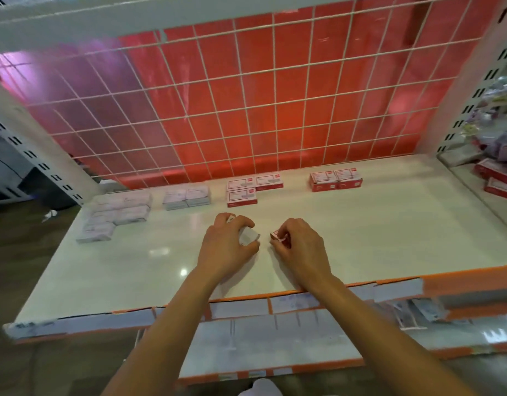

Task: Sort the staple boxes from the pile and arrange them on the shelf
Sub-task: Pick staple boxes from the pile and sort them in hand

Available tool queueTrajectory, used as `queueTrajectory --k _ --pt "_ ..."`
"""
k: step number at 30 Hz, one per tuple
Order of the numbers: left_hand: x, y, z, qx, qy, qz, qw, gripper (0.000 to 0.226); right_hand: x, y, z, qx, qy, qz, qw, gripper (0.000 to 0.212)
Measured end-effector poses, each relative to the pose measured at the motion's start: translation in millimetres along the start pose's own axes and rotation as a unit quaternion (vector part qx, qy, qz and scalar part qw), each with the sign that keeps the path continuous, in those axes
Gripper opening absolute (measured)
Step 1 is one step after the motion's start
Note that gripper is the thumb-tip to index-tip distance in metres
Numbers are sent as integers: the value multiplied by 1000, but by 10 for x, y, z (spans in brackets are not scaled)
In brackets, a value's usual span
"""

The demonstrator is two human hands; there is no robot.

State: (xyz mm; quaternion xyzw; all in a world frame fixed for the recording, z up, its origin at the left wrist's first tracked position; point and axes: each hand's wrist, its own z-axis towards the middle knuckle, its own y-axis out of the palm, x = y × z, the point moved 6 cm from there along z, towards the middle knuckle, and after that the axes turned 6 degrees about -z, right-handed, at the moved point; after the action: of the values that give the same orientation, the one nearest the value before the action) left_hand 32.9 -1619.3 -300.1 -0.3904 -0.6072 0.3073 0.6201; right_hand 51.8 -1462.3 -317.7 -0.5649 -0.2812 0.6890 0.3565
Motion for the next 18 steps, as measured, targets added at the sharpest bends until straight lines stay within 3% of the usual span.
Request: queueTrajectory --k 4,7,10,13,16,18 --pt "-207 -38 63 -18 6 -8 1000 41 -72 52 39 -7 -17 40 999 9" --pt "-311 -56 80 -26 11 -21 999 42 59 -82 72 42 18 14 999 28" --pt "-342 -66 77 -26 16 -38 999 41 138 -64 105 -9 47 -32 998 48" --pt "-318 -71 78 -24 17 -53 998 41 125 -17 95 -61 61 1 996 62" --pt "-271 -42 69 -26 16 -59 998 42 115 -6 103 -79 79 7 994 65" --pt "-233 -19 57 -27 15 -61 998 42 90 14 118 -90 62 -50 993 69"
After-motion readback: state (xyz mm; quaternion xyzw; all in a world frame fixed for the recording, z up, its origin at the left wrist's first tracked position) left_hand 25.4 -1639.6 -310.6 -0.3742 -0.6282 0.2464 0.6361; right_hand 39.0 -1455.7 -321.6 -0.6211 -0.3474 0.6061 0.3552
